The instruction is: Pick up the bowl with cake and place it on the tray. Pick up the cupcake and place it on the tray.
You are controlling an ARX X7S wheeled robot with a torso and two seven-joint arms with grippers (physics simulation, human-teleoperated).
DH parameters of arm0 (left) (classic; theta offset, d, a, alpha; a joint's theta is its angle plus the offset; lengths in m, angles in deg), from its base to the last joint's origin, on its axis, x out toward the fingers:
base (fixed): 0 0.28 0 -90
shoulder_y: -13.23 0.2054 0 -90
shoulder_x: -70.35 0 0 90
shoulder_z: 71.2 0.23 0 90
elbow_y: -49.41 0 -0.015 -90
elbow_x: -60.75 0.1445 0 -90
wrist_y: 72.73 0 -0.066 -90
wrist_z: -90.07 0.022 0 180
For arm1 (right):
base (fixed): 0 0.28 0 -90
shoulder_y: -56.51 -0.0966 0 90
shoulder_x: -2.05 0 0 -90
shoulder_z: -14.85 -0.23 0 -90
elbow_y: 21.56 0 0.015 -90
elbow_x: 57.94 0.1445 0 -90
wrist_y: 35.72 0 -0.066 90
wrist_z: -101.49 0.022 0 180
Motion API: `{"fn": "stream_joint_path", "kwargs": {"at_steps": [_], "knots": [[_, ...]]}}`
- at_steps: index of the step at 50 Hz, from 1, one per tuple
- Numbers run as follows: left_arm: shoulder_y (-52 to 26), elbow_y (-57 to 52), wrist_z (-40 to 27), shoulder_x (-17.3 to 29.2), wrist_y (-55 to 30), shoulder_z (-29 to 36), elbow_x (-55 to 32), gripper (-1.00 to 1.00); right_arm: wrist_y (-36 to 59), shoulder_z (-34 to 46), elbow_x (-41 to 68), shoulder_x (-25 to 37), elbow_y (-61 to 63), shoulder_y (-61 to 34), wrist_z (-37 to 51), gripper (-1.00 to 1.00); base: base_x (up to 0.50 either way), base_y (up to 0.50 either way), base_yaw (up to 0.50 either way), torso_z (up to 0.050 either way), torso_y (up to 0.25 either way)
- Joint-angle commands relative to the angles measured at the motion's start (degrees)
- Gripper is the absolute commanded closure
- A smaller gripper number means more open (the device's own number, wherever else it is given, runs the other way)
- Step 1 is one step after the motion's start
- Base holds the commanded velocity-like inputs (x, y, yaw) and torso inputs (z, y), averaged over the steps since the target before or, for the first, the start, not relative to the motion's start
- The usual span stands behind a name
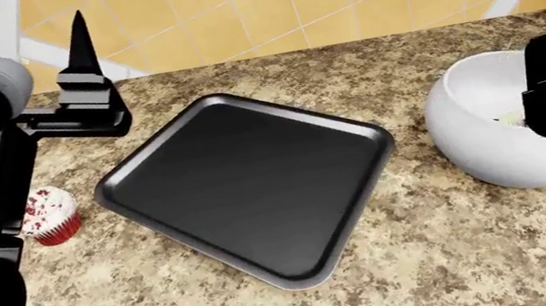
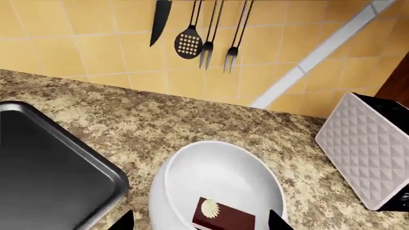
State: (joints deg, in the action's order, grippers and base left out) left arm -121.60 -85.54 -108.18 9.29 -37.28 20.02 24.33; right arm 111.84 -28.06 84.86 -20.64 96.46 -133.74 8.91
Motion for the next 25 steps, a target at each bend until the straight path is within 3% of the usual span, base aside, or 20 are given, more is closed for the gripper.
{"fn": "stream_joint_path", "kwargs": {"at_steps": [1, 9, 25], "knots": [[-0.6, -0.1, -0.44, -0.13, -0.32, 0.95, -0.06, -1.0, 7.6, 7.9, 2.62, -3.2, -12.36, -5.66, -1.0, -1.0, 0.0, 0.0, 0.0, 0.0, 0.0], [-0.35, 0.39, -0.49, -0.29, 0.36, 2.01, 0.56, -1.0, 16.31, 10.3, -4.02, -10.39, -22.97, -7.58, -5.58, -1.0, 0.0, 0.0, 0.0, 0.0, 0.0], [0.5, 2.33, 0.0, -0.55, 2.7, 3.65, 2.0, -1.0, 20.93, 7.39, -21.04, -17.68, -33.81, 0.18, -24.57, -1.0, 0.0, 0.0, 0.0, 0.0, 0.0]]}}
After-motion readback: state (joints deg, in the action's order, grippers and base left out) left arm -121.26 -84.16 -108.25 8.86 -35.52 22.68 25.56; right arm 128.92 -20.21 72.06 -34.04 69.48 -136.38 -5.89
